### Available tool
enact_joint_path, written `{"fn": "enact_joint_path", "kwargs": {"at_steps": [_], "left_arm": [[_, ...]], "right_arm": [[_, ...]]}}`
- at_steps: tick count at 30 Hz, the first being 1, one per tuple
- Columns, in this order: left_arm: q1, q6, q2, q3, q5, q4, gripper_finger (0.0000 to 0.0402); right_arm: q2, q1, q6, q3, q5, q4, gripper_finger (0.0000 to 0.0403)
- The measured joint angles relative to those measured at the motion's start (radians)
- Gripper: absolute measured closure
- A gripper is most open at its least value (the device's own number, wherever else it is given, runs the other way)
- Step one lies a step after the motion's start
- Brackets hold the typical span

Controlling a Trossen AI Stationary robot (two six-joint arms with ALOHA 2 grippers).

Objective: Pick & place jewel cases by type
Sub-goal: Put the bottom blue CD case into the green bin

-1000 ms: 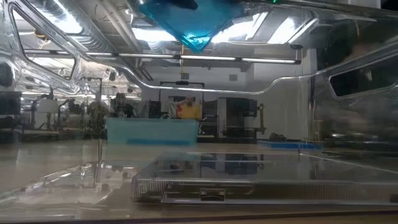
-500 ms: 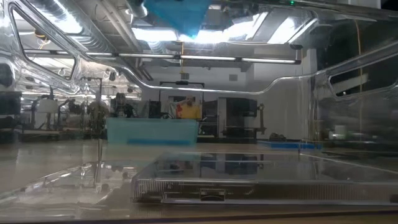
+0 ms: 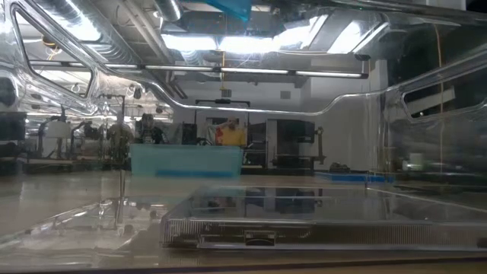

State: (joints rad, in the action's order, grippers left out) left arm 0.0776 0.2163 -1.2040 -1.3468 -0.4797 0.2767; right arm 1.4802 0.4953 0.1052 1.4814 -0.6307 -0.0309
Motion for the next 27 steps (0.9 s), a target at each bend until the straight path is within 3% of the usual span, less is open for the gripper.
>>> {"fn": "enact_joint_path", "kwargs": {"at_steps": [16, 20, 27], "left_arm": [[0.028, -0.012, -0.06, 0.0, 0.125, -0.12, 0.0395], [0.037, -0.01, -0.057, 0.0, 0.128, -0.126, 0.0393], [0.037, -0.018, -0.053, 0.0, 0.135, -0.112, 0.0378]], "right_arm": [[0.003, 0.003, -0.003, -0.031, -0.026, 0.033, 0.0199], [0.003, 0.003, -0.002, -0.031, -0.026, 0.032, 0.0236], [0.003, 0.003, -0.005, -0.031, -0.078, 0.025, 0.0354]]}}
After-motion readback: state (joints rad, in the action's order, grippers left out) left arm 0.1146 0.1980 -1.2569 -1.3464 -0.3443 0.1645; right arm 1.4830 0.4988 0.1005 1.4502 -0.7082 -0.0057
